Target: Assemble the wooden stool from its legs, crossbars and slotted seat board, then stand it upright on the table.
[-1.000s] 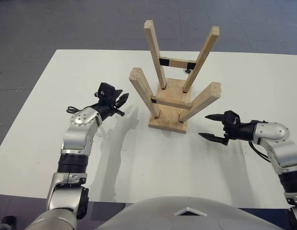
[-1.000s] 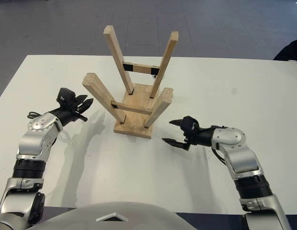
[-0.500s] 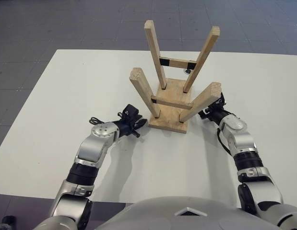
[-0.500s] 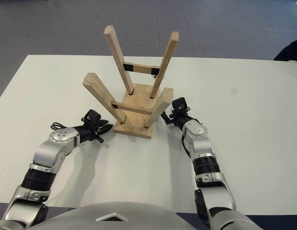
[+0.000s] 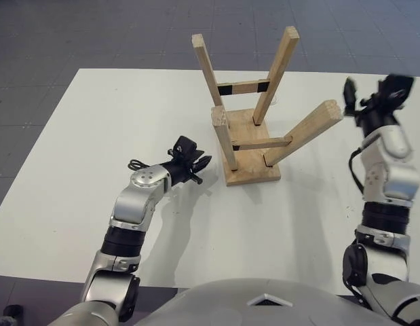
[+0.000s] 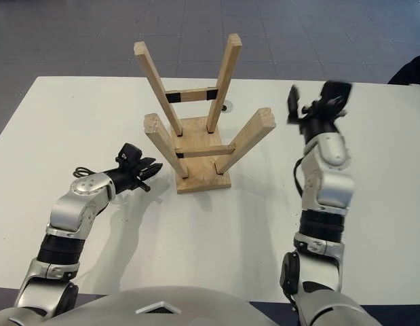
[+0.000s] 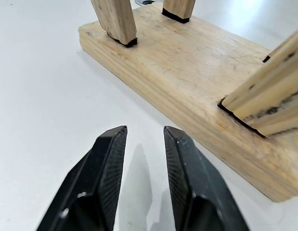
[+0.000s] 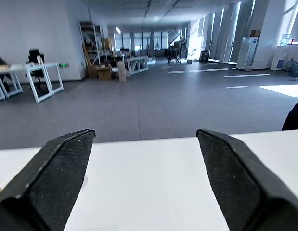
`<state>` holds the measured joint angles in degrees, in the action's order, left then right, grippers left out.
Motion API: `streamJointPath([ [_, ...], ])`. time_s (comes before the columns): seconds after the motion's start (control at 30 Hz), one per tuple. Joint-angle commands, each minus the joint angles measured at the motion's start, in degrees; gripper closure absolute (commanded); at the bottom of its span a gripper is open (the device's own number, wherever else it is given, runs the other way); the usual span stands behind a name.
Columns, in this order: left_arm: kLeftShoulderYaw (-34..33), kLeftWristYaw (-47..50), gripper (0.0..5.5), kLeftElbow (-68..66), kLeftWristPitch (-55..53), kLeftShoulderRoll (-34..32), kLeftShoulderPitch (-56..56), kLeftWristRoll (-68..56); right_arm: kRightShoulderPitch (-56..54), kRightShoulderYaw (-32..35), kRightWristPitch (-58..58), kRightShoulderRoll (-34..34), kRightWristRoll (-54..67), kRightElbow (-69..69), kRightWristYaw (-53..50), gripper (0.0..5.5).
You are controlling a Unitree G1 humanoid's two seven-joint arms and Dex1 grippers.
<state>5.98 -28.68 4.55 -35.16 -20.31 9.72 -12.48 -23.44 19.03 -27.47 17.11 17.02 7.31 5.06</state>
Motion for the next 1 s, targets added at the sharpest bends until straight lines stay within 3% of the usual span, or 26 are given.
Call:
streamJointPath([
  [0.03, -4.1, 2.0, 4.09, -1.8, 3.0, 1.3, 1.8, -0.9, -9.8, 2.1, -18.6, 4.7, 21.6, 23.3, 1.5, 1.60],
  [0.17, -4.2, 1.8, 4.09, -2.0, 3.5, 1.3, 2.0, -0.6, -8.2, 0.7, -27.7, 6.3, 32.4, 29.0, 1.7, 1.60],
  [0.37, -4.2, 1.7, 4.09, -1.0, 3.0, 1.3, 1.1, -0.9, -6.9, -2.4, -28.3, 6.3, 33.2, 29.3, 0.5, 1.60],
  [0.5, -4.3, 1.7, 4.09, -1.2, 3.4, 1.4, 1.0, -0.8, -17.8, -1.0, -20.7, 5.7, 34.2, 28.6, 1.8, 1.60],
  [0.63, -4.6, 1.6, 4.09, -1.1, 3.5, 1.2, 0.6, -1.0, -30.7, 3.4, -12.9, 9.4, 32.7, 22.5, 2.2, 1.60],
  [0.73, -4.7, 1.4, 4.09, -1.0, 3.1, 0.7, 0.3, -1.0, -30.8, 5.2, -13.8, 10.7, 35.9, 21.2, 1.2, 1.60],
  [0.8, -4.8, 1.3, 4.09, -0.8, 2.7, 0.6, 0.1, -1.0, -18.2, 0.9, -17.2, 7.5, 38.1, 23.7, 1.6, 1.60],
  [0.83, -4.9, 1.5, 4.09, -0.6, 2.6, 0.6, -0.4, -1.1, -8.6, -5.3, -17.6, 6.3, 36.4, 24.0, 4.2, 1.60],
  [0.9, -4.9, 2.0, 4.09, -1.1, 2.2, 0.9, -0.7, -0.9, 12.9, -25.3, -15.9, 8.5, 27.2, 18.5, 11.3, 1.60],
  [0.93, -4.8, 2.1, 4.09, -1.4, 1.9, 0.9, -0.8, -0.9, 19.4, -31.2, -14.3, 9.9, 23.4, 14.6, 14.4, 1.60],
  [0.97, -4.6, 2.3, 4.09, -1.9, 1.8, 0.9, -0.6, -0.5, 22.2, -33.4, -12.5, 11.1, 20.4, 11.0, 16.3, 1.60],
  [1.0, -4.8, 2.4, 4.09, -2.2, 2.0, 1.0, -0.4, -0.6, 21.4, -30.9, -12.6, 10.8, 20.6, 9.0, 16.4, 1.60],
])
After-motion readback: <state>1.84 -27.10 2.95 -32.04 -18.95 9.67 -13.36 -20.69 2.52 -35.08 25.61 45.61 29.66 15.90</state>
